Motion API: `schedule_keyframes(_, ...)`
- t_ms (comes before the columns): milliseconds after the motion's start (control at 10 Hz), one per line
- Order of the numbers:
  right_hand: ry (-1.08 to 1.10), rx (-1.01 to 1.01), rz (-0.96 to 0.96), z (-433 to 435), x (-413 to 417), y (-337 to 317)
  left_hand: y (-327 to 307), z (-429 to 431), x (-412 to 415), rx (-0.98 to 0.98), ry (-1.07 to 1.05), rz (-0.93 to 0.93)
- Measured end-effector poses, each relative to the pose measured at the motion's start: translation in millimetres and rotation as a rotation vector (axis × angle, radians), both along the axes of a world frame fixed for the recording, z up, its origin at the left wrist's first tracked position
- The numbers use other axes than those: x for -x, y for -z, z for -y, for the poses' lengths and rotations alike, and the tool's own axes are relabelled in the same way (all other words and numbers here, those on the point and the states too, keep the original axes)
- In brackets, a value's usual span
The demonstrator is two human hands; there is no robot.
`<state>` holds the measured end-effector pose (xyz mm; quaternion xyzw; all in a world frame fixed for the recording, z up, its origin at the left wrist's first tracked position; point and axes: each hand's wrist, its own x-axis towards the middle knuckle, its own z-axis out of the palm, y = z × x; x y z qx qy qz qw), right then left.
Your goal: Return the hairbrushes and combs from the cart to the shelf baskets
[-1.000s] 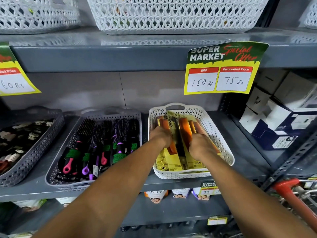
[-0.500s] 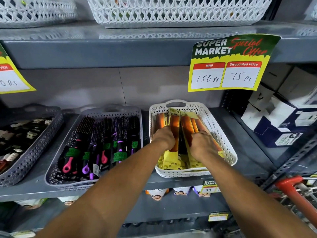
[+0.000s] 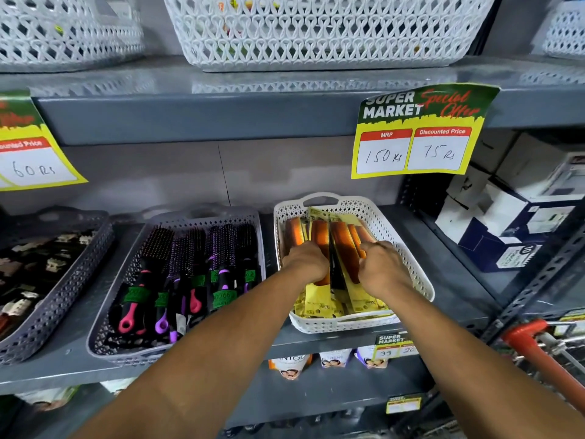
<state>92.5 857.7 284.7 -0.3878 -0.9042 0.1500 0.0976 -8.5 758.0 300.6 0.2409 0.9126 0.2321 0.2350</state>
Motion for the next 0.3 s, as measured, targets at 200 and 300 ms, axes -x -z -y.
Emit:
schedule_keyframes(200, 0.019, 0.010, -0.202, 14, -20, -23, -9, 7, 5, -0.035, 0.100, -0.092)
schedule_keyframes(300, 0.061, 0.034, -0.381, 28, -30, -35, -15, 16, 3, -0.128, 0.147, -0.153)
